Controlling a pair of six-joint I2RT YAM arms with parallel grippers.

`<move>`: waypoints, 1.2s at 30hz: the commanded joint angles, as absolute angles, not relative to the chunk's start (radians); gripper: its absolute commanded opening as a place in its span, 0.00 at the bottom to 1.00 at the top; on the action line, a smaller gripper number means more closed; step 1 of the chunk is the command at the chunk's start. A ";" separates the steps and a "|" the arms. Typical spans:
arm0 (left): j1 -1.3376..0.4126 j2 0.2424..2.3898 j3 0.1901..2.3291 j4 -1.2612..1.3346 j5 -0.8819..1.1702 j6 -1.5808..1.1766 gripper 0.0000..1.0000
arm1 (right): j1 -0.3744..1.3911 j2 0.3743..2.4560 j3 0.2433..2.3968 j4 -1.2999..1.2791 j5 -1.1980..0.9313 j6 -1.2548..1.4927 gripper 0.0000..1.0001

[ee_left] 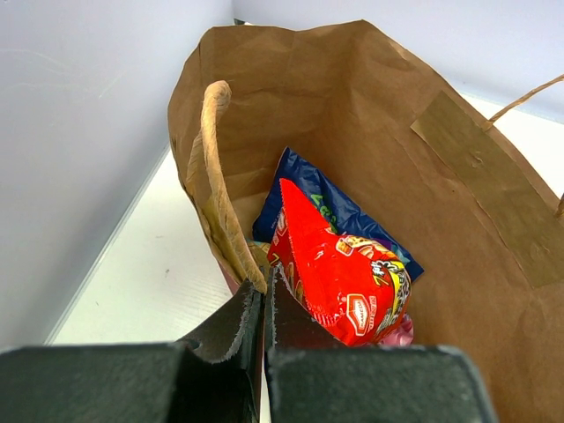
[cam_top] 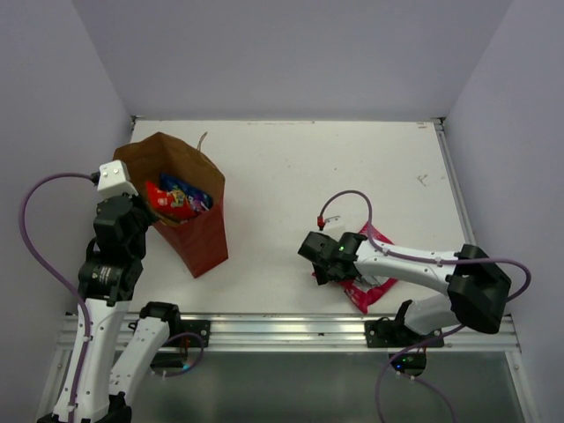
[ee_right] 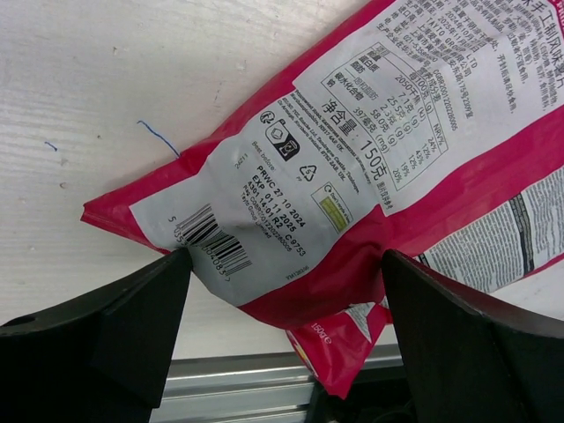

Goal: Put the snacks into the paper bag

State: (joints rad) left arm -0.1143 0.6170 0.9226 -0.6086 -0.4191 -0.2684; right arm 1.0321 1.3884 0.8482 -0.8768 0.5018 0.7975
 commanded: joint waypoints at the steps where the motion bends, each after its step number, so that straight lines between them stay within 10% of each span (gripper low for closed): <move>1: -0.124 0.612 0.928 -0.560 -0.407 -0.261 0.00 | 1.035 1.413 0.822 -0.813 0.508 0.828 0.92; 4: -0.124 0.607 0.930 -0.563 -0.410 -0.261 0.00 | 1.035 1.442 0.802 -0.801 0.506 0.834 0.80; 12: -0.124 0.614 0.931 -0.563 -0.414 -0.261 0.00 | 1.040 1.405 0.877 -0.917 0.567 0.844 0.00; 24: -0.124 0.623 0.928 -0.563 -0.417 -0.261 0.00 | 1.052 1.397 1.532 -0.945 0.805 0.520 0.00; 36: -0.126 0.638 0.930 -0.565 -0.434 -0.261 0.00 | 1.051 1.704 2.069 -0.434 0.450 0.192 0.00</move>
